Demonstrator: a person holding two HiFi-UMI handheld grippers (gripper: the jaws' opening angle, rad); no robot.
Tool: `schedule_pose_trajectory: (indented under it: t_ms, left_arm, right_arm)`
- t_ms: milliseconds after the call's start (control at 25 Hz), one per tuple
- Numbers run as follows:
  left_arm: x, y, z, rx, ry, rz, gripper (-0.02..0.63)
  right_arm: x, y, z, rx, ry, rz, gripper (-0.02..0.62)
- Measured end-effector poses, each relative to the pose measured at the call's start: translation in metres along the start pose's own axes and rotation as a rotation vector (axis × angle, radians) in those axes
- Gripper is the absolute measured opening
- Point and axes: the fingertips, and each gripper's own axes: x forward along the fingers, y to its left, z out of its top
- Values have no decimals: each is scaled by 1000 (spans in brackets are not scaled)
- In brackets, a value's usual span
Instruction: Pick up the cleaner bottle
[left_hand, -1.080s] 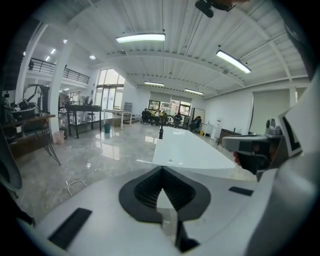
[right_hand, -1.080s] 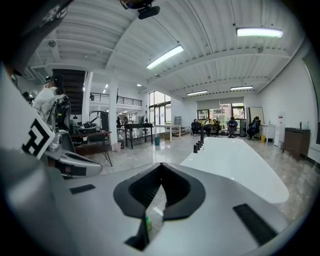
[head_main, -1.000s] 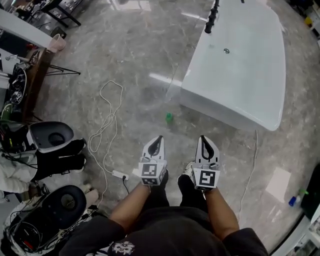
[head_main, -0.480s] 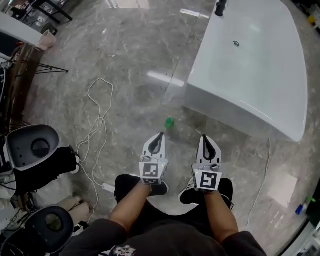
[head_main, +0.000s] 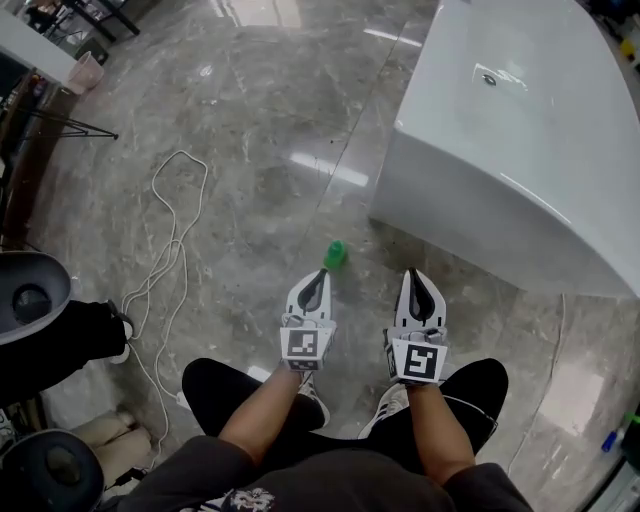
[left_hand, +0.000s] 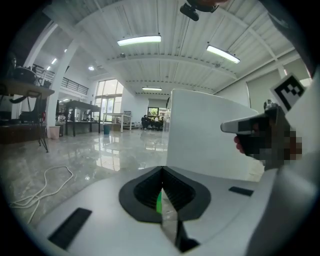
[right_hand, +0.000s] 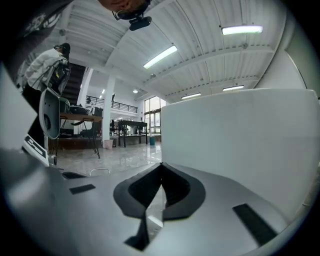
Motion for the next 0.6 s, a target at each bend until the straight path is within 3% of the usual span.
schedule_pose_trajectory:
  t_ms: [200, 360, 440, 600]
  left_arm:
    - [4, 5, -31, -99, -4, -6, 6]
    - [6, 3, -47, -39, 1, -10, 23]
    - [11, 2, -62, -15, -6, -22, 135]
    - [33, 2, -89, 16, 3, -20, 265]
  right_arm:
    - [0, 7, -30, -2, 5, 8, 15]
    - [-6, 11, -39, 5, 18, 14, 15]
    - [-8, 10, -44, 6, 20, 9, 15]
    - [-10, 3, -52, 6, 23, -11, 15]
